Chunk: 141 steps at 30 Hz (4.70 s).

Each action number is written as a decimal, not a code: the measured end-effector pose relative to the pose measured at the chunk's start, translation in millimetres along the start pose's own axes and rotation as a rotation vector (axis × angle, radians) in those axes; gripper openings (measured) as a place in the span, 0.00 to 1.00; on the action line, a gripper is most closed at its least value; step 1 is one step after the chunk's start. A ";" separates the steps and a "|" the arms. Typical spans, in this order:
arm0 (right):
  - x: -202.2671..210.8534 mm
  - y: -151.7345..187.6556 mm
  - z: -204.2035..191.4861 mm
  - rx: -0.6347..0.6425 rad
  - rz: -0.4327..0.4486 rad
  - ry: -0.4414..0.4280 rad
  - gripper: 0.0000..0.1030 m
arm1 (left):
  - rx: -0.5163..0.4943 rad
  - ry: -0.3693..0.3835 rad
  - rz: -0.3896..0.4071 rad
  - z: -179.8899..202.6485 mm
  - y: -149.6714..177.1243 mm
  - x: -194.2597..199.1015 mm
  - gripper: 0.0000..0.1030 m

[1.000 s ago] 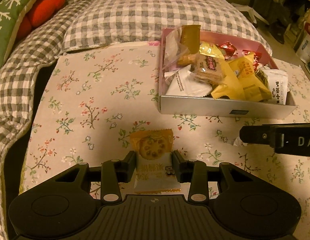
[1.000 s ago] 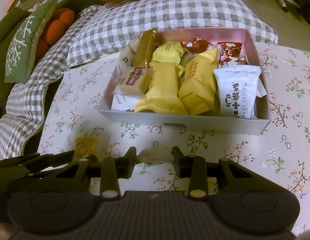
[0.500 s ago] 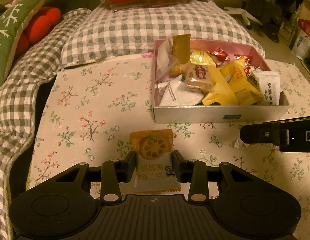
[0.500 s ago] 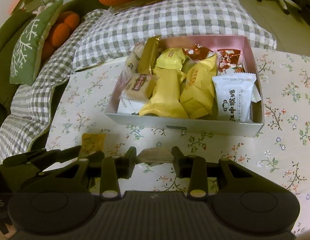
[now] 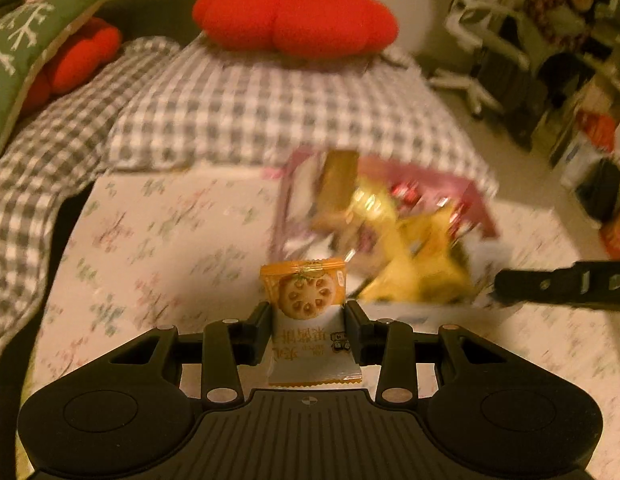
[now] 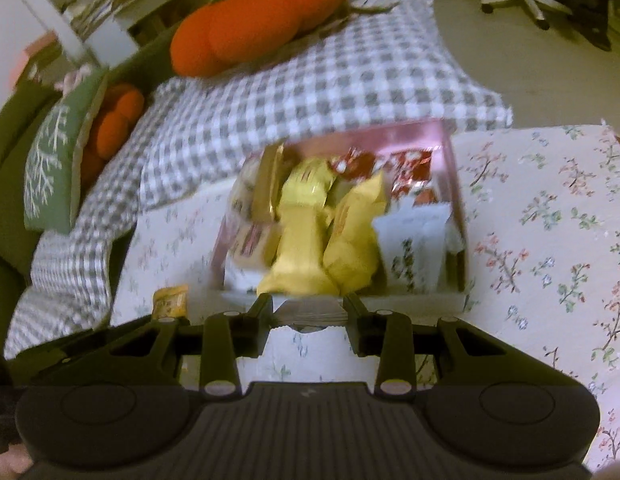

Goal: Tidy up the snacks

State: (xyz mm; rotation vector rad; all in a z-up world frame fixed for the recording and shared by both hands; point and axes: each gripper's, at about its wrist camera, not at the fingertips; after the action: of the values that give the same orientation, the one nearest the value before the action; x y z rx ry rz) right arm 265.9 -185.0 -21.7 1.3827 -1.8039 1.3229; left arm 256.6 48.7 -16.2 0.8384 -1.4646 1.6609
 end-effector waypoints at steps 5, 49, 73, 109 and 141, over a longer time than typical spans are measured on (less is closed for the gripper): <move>5.8 -14.4 16.4 -0.063 0.046 -0.002 0.34 | 0.011 0.087 0.035 13.5 -23.4 -2.0 0.35; 16.0 -46.6 10.0 -0.209 0.246 -0.053 0.56 | 0.041 0.039 0.040 11.6 -42.8 -7.9 0.63; 49.6 51.9 -39.3 -0.017 0.052 0.156 0.81 | -0.130 -0.173 0.051 40.6 44.1 59.9 0.93; 27.2 86.9 -43.2 0.097 0.066 0.332 0.99 | -0.088 -0.174 0.094 27.3 56.6 53.7 1.00; 27.5 86.9 -47.1 0.113 0.077 0.354 0.99 | -0.069 -0.164 0.061 27.6 55.8 48.2 1.00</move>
State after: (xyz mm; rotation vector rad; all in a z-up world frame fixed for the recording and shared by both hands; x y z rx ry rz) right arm 168.6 -153.5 -13.9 1.0602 -1.5766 1.6165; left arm 184.0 23.6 1.0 0.9173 -1.6648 1.6073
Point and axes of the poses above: each gripper's, at about its wrist camera, not at the fingertips, and x roughly against the way its jaws point, z to its right, y to its underside, and after that the axes turned 8 degrees about -z, right-handed
